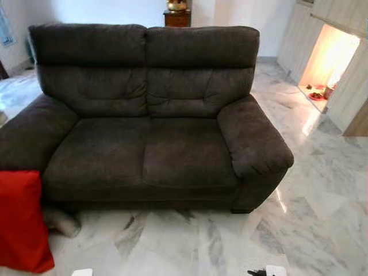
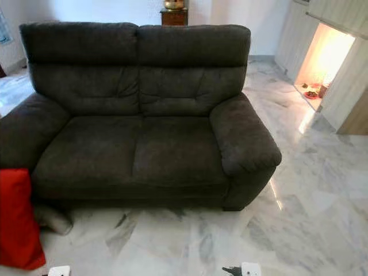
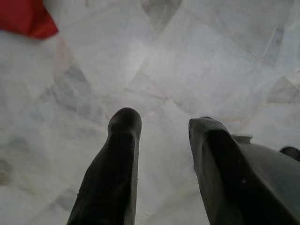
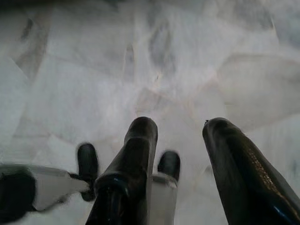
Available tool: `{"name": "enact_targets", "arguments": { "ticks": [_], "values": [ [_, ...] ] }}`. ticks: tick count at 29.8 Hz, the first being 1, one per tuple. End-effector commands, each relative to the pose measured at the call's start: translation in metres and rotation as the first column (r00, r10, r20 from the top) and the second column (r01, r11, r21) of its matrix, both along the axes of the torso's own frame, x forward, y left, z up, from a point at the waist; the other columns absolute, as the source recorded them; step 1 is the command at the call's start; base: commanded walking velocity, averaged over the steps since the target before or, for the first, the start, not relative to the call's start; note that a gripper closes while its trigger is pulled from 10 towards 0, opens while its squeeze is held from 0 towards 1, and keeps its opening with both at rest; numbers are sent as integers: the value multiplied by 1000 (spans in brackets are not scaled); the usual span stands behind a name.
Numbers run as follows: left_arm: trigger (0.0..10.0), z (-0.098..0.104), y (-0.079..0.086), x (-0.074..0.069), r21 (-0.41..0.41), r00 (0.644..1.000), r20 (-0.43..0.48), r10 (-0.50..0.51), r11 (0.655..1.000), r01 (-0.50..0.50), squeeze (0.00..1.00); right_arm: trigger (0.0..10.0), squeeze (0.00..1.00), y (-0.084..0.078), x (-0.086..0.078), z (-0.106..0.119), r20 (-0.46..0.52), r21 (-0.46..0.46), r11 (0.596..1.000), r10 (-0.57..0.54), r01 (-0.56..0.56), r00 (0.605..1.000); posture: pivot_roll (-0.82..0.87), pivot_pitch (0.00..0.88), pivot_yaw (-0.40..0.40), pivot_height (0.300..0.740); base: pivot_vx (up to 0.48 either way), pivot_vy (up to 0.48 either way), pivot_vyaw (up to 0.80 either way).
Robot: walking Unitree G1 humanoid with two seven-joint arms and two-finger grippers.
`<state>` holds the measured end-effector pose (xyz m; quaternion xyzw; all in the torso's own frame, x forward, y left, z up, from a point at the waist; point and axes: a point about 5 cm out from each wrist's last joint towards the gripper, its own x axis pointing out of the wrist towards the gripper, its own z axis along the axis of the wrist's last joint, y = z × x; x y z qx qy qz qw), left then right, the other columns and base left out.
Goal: Move the pillow to the sofa from floor
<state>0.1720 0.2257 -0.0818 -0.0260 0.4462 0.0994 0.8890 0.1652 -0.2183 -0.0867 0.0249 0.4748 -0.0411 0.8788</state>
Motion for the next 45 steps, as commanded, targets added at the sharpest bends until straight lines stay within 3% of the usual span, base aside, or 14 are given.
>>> {"name": "enact_targets", "arguments": {
  "ticks": [1,16,19,23,45],
  "values": [
    [10000,5,1,13,77,989,-71,-134,987,139,0,10000,0,25,26,8,77,164,978,-144,130,987,56,142,71,740,0,386,0],
    [10000,5,1,12,77,989,-70,-130,988,135,0,10000,0,13,25,9,79,151,981,-136,123,988,60,144,70,740,0,385,0],
    [10000,4,1,12,75,989,-72,-131,988,136,0,10000,0,17,26,9,68,128,989,-77,68,995,59,144,69,740,0,384,0],
    [10000,4,0,12,74,989,-71,-132,988,137,0,10000,0,19,27,9,75,149,983,-122,110,990,60,146,69,740,0,385,0],
    [10000,4,-2,12,72,988,-75,-138,987,144,0,10000,0,22,24,7,70,154,983,-113,101,991,67,124,73,740,0,385,0]
  ]
}}
